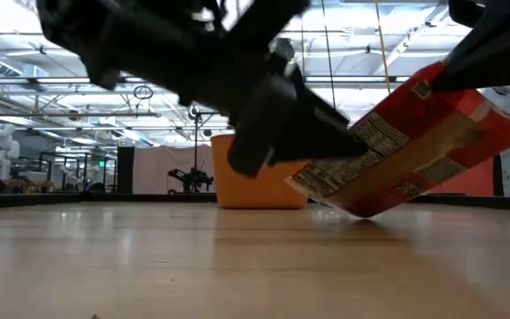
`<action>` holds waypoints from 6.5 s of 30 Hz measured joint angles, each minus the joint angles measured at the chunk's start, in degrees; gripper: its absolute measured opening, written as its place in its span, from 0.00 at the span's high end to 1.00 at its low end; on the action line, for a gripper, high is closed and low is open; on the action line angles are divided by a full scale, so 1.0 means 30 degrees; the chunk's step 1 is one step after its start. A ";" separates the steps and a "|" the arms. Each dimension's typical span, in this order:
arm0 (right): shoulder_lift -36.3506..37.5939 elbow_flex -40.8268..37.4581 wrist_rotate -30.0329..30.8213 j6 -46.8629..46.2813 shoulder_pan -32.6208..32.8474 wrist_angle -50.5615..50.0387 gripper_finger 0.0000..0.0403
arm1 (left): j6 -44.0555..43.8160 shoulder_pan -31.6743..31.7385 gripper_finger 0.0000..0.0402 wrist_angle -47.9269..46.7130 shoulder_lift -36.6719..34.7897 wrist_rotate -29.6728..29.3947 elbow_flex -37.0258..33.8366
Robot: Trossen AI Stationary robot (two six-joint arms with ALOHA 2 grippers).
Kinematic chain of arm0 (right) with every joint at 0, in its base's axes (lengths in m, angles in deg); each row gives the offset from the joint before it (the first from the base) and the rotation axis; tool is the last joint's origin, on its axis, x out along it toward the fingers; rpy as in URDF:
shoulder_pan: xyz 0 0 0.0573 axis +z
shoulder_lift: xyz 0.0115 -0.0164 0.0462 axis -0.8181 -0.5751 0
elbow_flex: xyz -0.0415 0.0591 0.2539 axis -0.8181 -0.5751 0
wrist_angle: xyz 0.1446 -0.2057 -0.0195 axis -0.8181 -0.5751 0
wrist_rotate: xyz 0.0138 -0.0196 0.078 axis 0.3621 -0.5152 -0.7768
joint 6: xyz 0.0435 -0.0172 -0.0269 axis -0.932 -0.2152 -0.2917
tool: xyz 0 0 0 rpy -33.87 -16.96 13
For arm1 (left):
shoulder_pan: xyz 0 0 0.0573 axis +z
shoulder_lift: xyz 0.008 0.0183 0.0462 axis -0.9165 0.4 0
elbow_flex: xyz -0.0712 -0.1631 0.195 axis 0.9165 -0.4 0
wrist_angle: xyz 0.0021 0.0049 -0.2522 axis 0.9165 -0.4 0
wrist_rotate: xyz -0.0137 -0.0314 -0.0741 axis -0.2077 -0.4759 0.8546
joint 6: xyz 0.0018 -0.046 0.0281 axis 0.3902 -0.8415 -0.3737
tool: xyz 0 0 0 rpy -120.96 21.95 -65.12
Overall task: Sort popcorn bags into baskets
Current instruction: Put the top red popcorn bag into the orange bin
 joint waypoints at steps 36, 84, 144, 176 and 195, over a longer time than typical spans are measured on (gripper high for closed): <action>0.0585 0.0029 0.9700 -0.6591 0.1150 1.4029 0.54 | 1.0254 -0.2707 0.97 0.1692 -0.0152 -1.3991 0.0853; 0.0510 -0.7257 0.1584 -2.2169 -0.3565 2.2950 0.38 | 1.6245 -0.2980 0.95 -0.2429 -0.0189 -1.5410 0.4085; 0.1042 -0.7235 -0.3989 -0.4838 -0.3722 2.5510 0.97 | -1.3825 -0.1481 0.44 -1.6371 -0.9116 0.2561 0.4034; 0.1035 -0.7235 -0.3443 -0.3937 -0.3758 2.5228 0.95 | -1.1110 0.1837 0.80 -1.0841 -0.4831 0.6231 0.4063; 0.6313 -0.7578 0.3524 0.5786 -0.4304 2.4797 0.48 | -0.7776 0.8903 0.87 -1.7489 -1.1845 1.0567 0.4671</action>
